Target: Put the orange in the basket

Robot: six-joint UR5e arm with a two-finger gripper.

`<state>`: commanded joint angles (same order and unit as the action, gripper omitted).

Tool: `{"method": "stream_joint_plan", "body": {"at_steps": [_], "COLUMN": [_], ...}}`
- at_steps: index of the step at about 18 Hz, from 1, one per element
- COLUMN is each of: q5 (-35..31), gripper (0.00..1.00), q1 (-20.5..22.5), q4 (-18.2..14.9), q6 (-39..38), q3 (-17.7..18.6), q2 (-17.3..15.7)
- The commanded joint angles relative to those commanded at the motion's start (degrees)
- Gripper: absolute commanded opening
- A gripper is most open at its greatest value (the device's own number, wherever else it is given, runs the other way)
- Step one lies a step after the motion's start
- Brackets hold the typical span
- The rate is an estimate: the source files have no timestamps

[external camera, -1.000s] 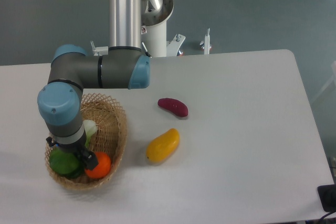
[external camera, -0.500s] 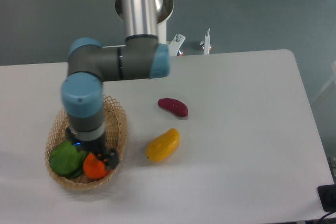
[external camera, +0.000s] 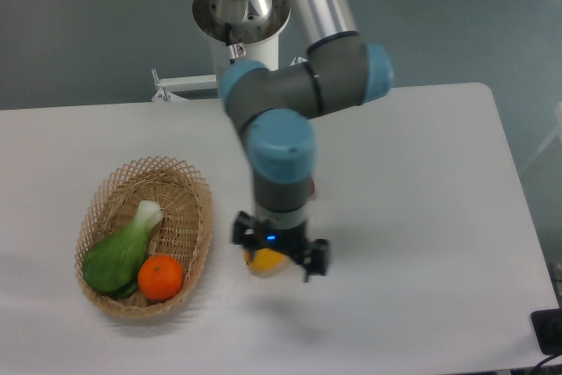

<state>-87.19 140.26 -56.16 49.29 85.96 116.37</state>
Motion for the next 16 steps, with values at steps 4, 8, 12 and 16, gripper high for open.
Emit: {"method": "stream_joint_plan", "body": {"at_steps": [4,8,12,16], "q5": [0.0,0.0,0.0,0.0], "gripper": [1.00,1.00,1.00,1.00], "q1": [5.4,9.1,11.5,11.4], "q4": [1.0,1.1,0.9,1.1], "q6": [8.8,18.0,20.5,20.5], "q3": [-0.2,-0.6,-0.8,-0.7], "q2": [0.3,1.1,1.2,1.3]}}
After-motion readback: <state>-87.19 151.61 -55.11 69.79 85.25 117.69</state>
